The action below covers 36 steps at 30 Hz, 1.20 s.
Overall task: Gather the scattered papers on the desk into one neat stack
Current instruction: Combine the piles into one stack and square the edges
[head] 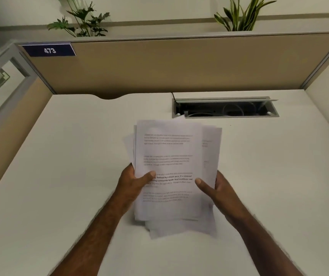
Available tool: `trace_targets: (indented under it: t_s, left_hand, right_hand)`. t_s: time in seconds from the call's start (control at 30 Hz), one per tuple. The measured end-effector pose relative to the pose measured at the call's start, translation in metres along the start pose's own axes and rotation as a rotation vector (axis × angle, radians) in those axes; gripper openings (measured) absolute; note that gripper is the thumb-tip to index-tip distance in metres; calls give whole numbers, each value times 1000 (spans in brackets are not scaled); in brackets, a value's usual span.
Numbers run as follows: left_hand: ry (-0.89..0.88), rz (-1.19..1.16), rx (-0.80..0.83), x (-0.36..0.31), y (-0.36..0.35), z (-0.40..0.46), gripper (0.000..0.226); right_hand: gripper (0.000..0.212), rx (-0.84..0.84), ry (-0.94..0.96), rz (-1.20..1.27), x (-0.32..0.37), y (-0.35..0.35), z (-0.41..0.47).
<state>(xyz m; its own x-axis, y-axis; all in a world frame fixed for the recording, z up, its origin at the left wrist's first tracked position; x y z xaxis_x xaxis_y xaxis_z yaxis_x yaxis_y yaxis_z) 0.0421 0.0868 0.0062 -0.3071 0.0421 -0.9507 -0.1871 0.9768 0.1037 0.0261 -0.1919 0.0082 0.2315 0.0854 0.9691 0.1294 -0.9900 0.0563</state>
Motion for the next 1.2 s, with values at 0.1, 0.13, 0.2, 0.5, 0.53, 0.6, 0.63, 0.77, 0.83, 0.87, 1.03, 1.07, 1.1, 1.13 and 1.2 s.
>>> trace_targets:
  t_s: [0.1,0.13,0.2,0.5,0.53,0.6,0.63,0.77,0.83,0.87,1.03,1.07,1.1,1.13,1.2]
  left_hand:
    - [-157,81,-25,-42,-4,-5,40]
    - [-210,98,-44,-56,-4,-7,39]
    - [-320,114,-74,-82,-2,-13,35]
    - [-505,129,6,-112,-9,-19,45]
    - [-508,126,18,-109,-11,-18,46]
    - [-492,97,33,-104,-15,-16,48]
    - [-483,87,42,-101,-17,-14,48]
    - [-420,76,63,-88,-23,-7,42]
    - [-369,82,59,-75,-27,-1,38]
    - [-341,87,52,-68,-31,1,37]
    - [-326,93,10,-61,-47,1,39]
    - [-350,86,1,-64,-47,1,40]
    - [-372,75,-12,-67,-46,0,41]
    - [-385,58,-24,-68,-44,-1,44]
    - [-381,19,-25,-67,-42,-2,50]
  right_hand:
    - [41,-203,152,0,22,16,3]
    - [37,-258,203,22,28,21,2]
    - [35,-348,301,48,44,27,-2]
    - [57,-327,354,9,56,32,-8]
    - [54,-318,363,-4,55,31,-8]
    - [55,-317,363,-17,50,29,-7]
    - [58,-324,352,-13,47,28,-6]
    - [57,-333,294,3,34,27,5]
    - [49,-295,267,-38,24,23,13]
    - [47,-274,248,-60,18,20,16]
    - [40,-258,231,-3,6,7,25]
    - [40,-275,241,39,7,8,24]
    - [41,-297,259,71,9,10,23]
    - [43,-320,284,86,12,14,21]
    - [43,-338,329,99,15,20,19]
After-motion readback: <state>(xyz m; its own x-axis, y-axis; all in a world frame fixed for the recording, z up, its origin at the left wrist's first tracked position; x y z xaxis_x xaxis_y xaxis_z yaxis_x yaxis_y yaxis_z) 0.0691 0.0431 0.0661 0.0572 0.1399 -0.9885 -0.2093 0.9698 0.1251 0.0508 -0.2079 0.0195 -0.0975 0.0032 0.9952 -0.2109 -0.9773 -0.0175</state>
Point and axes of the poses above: each hand's wrist, its own z-axis towards the middle knuckle, its own y-axis out of the back of the hand, x = y × z, the point moved 7 cm from there along z, towards the middle knuckle, and after that the axes turned 5 degrees about -x, right-handed, at the moved point
